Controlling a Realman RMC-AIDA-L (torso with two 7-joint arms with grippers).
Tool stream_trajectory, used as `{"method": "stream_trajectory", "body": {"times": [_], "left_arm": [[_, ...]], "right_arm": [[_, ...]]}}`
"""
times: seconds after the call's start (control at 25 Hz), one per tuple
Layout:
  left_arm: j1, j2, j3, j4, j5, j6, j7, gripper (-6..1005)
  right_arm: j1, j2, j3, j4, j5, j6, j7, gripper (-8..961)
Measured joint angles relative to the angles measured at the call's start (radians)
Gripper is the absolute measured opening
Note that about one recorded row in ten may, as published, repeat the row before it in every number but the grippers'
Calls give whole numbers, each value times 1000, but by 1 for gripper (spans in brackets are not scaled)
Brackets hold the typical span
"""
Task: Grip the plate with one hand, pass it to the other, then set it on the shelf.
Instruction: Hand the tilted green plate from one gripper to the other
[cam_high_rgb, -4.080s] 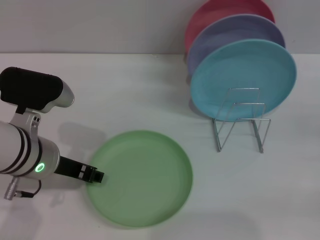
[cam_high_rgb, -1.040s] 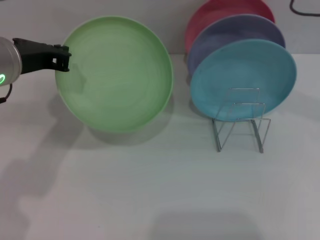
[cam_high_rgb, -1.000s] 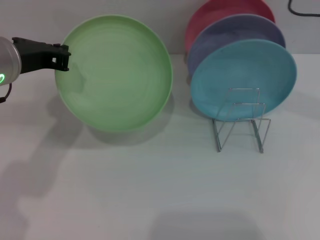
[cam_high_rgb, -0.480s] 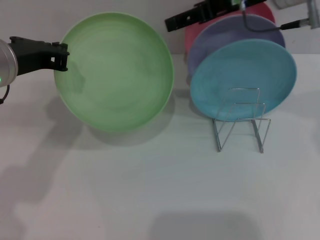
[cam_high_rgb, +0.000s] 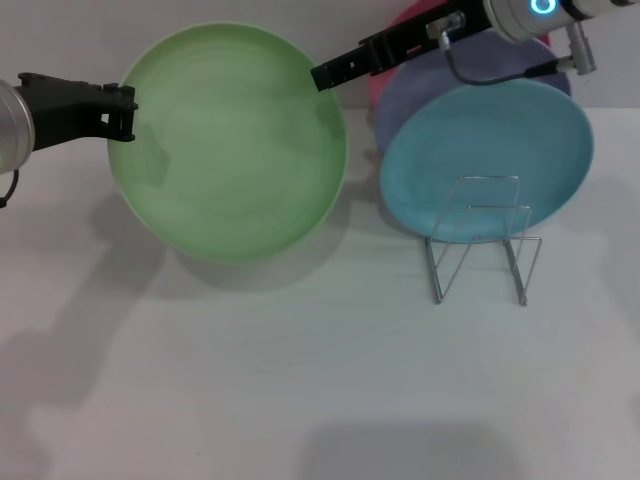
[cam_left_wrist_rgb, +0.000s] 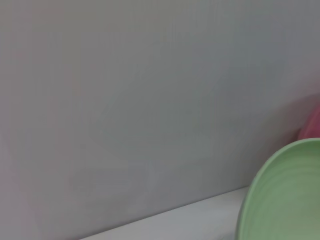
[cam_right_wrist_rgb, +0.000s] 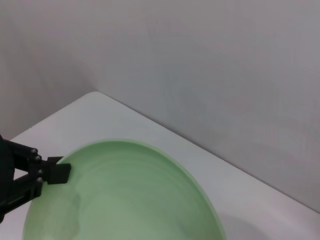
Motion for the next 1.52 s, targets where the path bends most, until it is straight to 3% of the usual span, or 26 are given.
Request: {"method": "stream_trajectory", "body": {"times": [0.28, 0.92, 1.08, 1.52], "left_arm": [[0, 0, 1, 3, -1, 5, 0, 49], [2, 0, 2, 0, -16, 5, 0, 61], [3, 0, 3, 0, -16, 3, 0, 63], [4, 0, 5, 0, -71, 1, 37, 71]], "right_arm": [[16, 2, -58, -48, -7, -55, -12, 804], [28, 12, -63, -91, -15, -82, -29, 783], [26, 12, -63, -92, -16, -83, -36, 564], [33, 13, -64, -101, -16, -102, -52, 546]]}}
